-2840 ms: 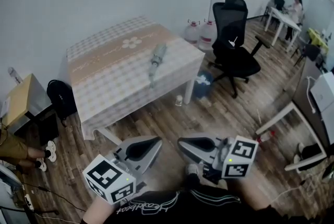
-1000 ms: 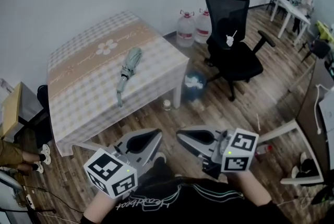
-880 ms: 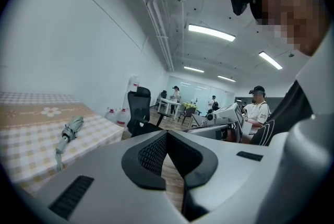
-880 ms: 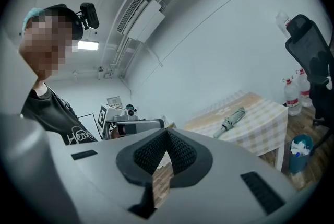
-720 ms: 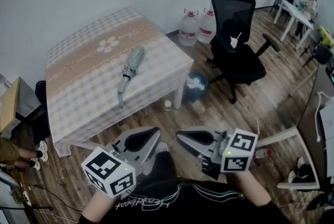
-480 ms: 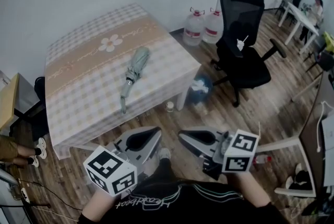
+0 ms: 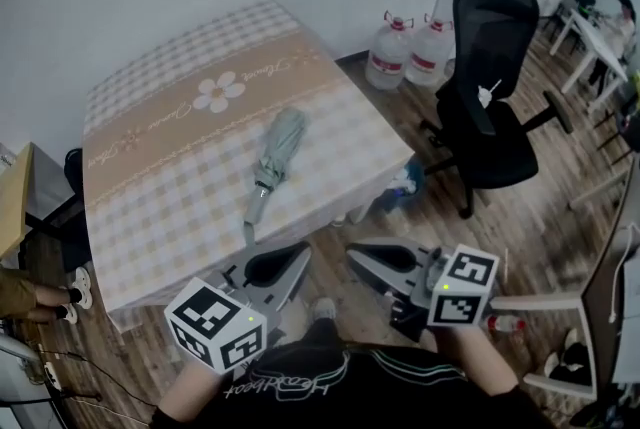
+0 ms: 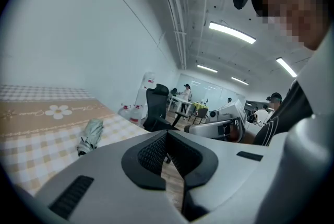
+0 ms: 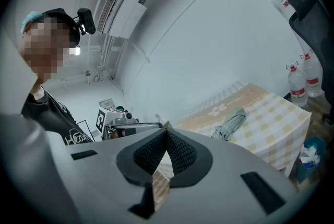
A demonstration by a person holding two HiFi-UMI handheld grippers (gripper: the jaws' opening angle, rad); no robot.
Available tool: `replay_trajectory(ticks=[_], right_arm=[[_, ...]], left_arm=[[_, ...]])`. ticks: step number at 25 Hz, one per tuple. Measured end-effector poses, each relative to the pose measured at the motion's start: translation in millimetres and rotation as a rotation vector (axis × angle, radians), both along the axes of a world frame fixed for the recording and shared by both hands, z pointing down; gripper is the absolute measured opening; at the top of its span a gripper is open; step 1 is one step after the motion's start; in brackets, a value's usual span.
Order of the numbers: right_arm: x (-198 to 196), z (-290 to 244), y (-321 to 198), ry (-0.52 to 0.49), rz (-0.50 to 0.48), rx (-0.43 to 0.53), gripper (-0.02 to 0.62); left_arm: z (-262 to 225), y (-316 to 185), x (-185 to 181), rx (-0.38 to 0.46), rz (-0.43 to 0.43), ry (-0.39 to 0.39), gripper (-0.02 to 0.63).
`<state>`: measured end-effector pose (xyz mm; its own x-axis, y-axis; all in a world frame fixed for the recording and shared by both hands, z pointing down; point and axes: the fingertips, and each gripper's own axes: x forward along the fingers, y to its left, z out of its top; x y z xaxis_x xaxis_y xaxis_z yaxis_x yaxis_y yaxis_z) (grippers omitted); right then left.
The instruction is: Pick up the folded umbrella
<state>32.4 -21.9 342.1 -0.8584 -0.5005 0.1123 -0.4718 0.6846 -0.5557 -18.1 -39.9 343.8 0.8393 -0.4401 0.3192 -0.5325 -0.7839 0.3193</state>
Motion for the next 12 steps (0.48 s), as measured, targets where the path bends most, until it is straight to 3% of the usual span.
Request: replay_trajectory(ticks=[12], right_arm=[[-9, 11, -67, 0.016, 0.027, -0.011, 0.011]], left_arm=[[15, -73, -22, -0.008, -0.019, -0.004, -0.003]])
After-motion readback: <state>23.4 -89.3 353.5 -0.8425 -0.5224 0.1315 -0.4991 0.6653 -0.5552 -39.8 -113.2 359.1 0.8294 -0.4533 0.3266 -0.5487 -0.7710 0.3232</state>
